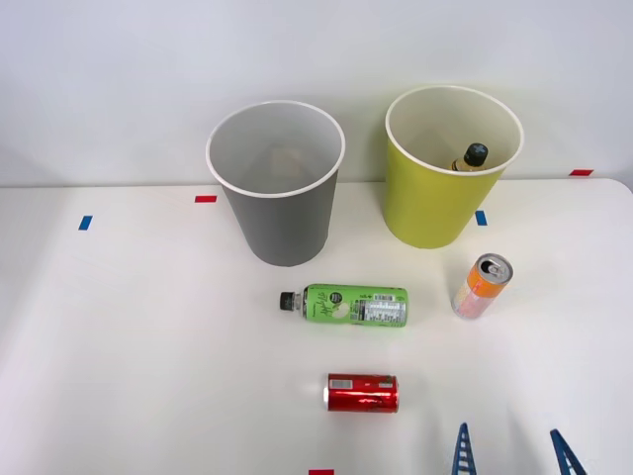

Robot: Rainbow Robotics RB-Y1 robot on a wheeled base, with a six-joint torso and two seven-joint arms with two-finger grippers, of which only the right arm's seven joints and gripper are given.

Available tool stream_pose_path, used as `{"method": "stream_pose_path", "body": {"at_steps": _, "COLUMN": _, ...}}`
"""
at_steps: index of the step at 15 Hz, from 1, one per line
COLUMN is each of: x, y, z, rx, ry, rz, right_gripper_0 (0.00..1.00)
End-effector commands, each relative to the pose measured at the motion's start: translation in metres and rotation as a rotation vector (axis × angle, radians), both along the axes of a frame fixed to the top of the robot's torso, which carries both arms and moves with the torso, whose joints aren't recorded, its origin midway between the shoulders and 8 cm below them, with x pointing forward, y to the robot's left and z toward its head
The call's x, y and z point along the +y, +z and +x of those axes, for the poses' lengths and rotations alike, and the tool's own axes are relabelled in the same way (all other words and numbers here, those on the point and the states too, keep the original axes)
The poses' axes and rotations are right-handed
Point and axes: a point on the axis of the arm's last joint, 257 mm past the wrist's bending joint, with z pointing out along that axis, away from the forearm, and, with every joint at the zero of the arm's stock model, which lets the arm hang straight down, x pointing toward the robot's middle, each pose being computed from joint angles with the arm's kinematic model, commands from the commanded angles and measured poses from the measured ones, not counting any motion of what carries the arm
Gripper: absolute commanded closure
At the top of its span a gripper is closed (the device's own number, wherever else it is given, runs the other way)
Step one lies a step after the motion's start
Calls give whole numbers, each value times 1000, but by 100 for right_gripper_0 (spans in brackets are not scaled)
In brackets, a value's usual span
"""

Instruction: Put cans in the gray bin, plastic bottles in the light green bin

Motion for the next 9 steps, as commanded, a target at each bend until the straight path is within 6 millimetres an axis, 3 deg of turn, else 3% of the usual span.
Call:
{"method": "stream_pose_path", "body": {"at_steps": 1, "x": -2, "y": 3, "z": 29, "rx": -15, "ry": -10, "rz": 20, "right_gripper_0": 0}}
{"method": "stream_pose_path", "body": {"at_steps": 9, "x": -13, "y": 22, "z": 110, "rx": -38, "ry": -34, "rz": 10, "right_gripper_0": 0}}
